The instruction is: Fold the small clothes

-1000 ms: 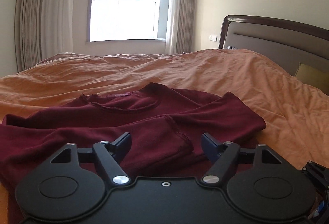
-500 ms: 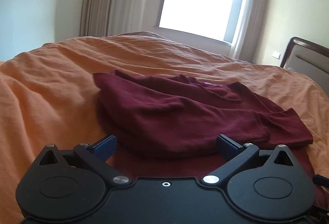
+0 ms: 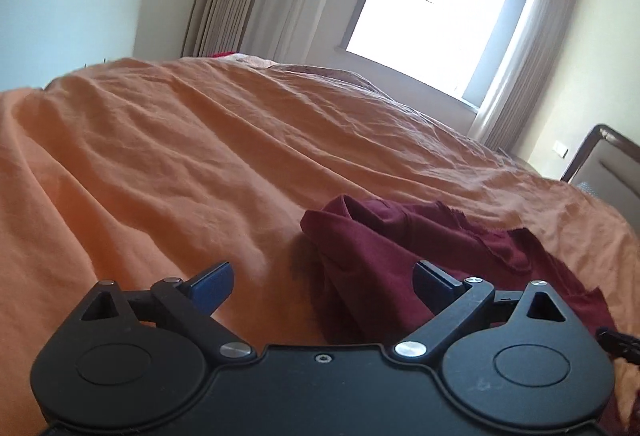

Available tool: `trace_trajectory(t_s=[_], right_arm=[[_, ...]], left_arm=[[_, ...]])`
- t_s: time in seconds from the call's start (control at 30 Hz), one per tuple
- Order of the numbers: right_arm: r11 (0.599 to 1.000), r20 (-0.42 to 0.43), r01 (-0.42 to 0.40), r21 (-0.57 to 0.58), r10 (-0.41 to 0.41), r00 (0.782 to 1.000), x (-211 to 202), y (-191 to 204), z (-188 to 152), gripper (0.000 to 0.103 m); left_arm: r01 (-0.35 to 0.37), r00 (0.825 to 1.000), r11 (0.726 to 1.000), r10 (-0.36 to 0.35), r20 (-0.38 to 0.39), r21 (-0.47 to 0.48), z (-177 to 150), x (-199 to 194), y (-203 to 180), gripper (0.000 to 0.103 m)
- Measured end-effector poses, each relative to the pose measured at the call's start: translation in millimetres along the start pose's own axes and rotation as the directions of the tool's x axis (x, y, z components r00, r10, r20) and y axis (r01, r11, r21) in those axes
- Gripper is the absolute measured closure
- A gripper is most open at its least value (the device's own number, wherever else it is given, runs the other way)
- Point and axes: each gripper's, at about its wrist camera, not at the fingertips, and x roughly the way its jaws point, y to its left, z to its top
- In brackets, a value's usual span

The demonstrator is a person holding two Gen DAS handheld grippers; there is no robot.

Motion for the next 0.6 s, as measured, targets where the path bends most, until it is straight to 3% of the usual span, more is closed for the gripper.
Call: trace_trajectory(t_s=[0.1,0.17,0.2,0.23,0.37,0.5,0.57,0.6], right_arm=[[0.998,-0.008,-0.035,0.044,0.035,0.999,16,-4,-2,0.055],[0.999,-0.005,-0.031,0.026,0.031,0.999,21,-2,-6,0.095],[1.0,0.016,-0.009,0.01,0.009,1.0,18,0,-9,0.095],[1.0,0.049,0.002,0.0,-0.002,0.999,13,2,-12,0.097],[0.999,0.2,0.052,0.009,-0.053,0.978,-17,4,-20,0.1],[0.985,0.287,0.152,0.084,-0.17,0.943,-44,-13,-26,0.101],[0.98,0.255,0.141,0.143,-0.174,0.951,-43,-30,-29,0.101],[0.977,0.238,0.119,0.177,-0.16,0.958,-41,-39,-32,0.101]], left_arm=[[0.033,0.998,0.993,-0.038,-0.045,-0.109,11,21,8,0.018],[0.049,0.995,0.985,-0.064,-0.081,-0.167,14,34,10,0.034],[0.06,0.992,0.98,-0.079,-0.096,-0.188,15,40,10,0.041],[0.067,0.991,0.977,-0.09,-0.104,-0.201,15,46,9,0.058],[0.046,0.997,0.993,-0.052,-0.05,-0.112,21,49,-14,0.077],[0.025,0.999,0.997,-0.024,-0.023,0.071,27,48,-54,0.075],[0.011,0.999,0.994,-0.007,-0.033,0.112,26,49,-70,0.051],[0.011,1.0,0.993,-0.008,-0.029,0.114,26,49,-74,0.046]])
